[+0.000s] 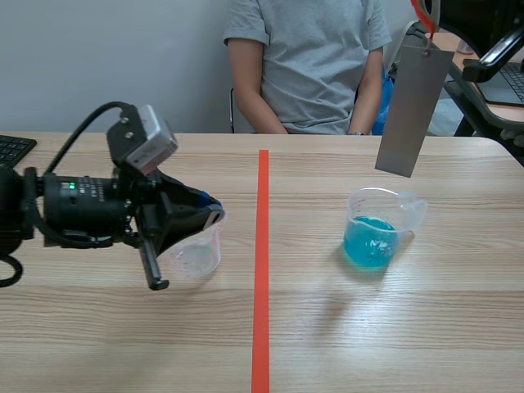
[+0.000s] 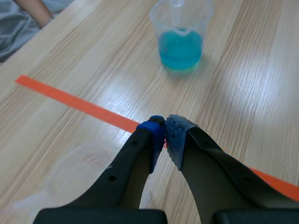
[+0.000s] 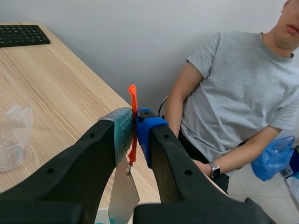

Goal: Do the redox reaction experiment.
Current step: 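Raise the plate and point at it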

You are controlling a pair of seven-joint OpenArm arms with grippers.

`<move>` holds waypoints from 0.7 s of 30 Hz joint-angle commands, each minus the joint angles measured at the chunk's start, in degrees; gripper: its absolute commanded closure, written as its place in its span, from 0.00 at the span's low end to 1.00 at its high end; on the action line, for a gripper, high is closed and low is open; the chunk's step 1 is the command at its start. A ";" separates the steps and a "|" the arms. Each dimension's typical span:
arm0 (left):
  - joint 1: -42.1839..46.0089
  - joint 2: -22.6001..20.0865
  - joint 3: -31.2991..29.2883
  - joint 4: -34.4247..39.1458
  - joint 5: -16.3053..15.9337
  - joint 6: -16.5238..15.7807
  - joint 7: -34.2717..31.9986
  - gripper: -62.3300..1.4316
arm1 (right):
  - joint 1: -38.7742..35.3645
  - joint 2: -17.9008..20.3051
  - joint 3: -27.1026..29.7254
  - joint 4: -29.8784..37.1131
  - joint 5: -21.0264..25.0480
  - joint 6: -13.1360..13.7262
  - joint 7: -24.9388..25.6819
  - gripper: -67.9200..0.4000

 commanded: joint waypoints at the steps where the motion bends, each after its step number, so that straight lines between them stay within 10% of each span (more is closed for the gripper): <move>1: -1.90 1.81 0.50 -1.38 -0.17 1.07 -0.70 0.90 | 0.66 0.94 0.79 0.79 0.85 0.33 0.81 0.97; 21: -19.93 27.54 9.42 -26.80 0.92 2.80 -1.16 0.90 | 0.66 0.92 0.79 0.79 0.85 0.33 0.81 0.97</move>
